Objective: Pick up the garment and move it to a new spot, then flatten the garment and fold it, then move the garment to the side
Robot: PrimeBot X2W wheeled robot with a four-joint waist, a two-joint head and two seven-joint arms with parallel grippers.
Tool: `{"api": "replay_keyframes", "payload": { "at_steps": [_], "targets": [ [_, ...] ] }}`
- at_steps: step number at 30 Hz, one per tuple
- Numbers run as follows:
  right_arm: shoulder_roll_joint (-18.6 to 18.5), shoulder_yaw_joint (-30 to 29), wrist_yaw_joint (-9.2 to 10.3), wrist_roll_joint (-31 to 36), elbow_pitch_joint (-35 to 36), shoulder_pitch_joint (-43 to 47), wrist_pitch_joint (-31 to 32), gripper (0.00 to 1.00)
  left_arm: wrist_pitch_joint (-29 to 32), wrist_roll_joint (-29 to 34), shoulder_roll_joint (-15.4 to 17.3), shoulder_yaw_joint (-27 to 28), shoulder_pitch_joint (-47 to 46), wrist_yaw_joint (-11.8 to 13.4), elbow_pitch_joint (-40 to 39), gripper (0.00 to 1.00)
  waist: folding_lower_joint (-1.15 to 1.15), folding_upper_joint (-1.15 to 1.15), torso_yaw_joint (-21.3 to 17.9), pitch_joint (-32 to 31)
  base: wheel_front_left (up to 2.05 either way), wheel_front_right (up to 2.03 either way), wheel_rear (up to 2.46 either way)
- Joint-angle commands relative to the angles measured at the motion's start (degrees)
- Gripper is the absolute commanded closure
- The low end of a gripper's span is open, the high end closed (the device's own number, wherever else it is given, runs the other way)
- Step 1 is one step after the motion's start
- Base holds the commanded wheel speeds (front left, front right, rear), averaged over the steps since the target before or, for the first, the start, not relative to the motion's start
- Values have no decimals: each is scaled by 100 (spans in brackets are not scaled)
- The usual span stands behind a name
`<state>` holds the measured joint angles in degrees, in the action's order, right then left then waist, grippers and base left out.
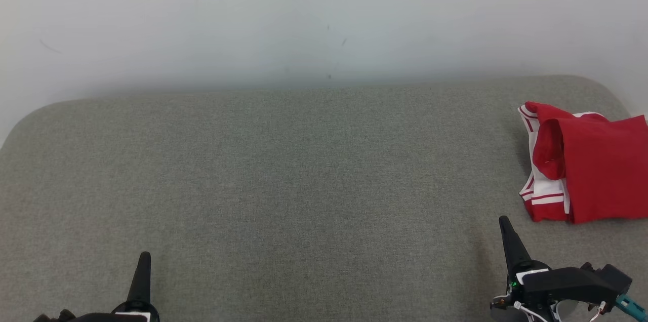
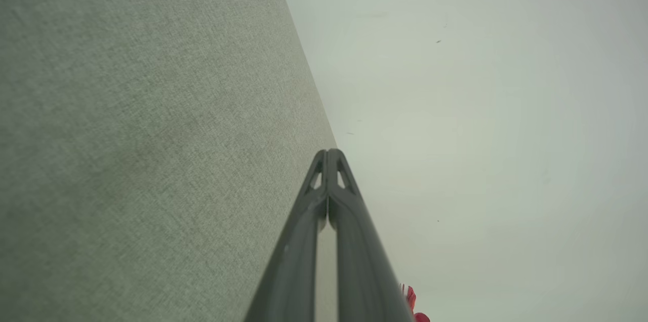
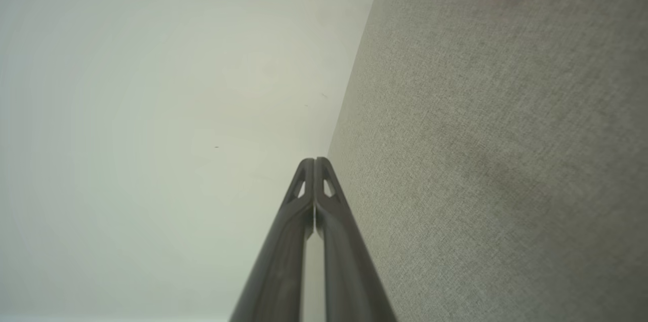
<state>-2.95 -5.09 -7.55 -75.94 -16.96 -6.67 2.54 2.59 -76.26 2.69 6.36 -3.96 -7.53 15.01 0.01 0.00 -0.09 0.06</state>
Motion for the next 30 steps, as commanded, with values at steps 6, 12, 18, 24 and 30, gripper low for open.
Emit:
{"api": "replay_keyframes", "payload": {
  "at_steps": [6,12,18,24,30],
  "targets": [
    [10,-44,9,-411,110,33,103,100,99,-427,28,20,-131,6,-71,100,0,0,2,2,0,0,0],
    [10,-69,9,-688,154,41,174,100,168,-692,29,23,-162,6,-78,100,0,0,3,4,0,0,0],
    [11,-87,10,-928,194,46,234,100,224,-903,29,23,-187,7,-86,100,0,0,4,6,0,0,0],
    [12,-112,11,-1181,237,55,305,100,297,-1172,29,24,-223,6,-93,100,0,0,6,8,0,0,0],
    [13,-131,11,-1425,272,63,357,100,357,-1407,30,27,-226,7,-99,100,-1,0,7,10,0,0,0]
  ]
}}
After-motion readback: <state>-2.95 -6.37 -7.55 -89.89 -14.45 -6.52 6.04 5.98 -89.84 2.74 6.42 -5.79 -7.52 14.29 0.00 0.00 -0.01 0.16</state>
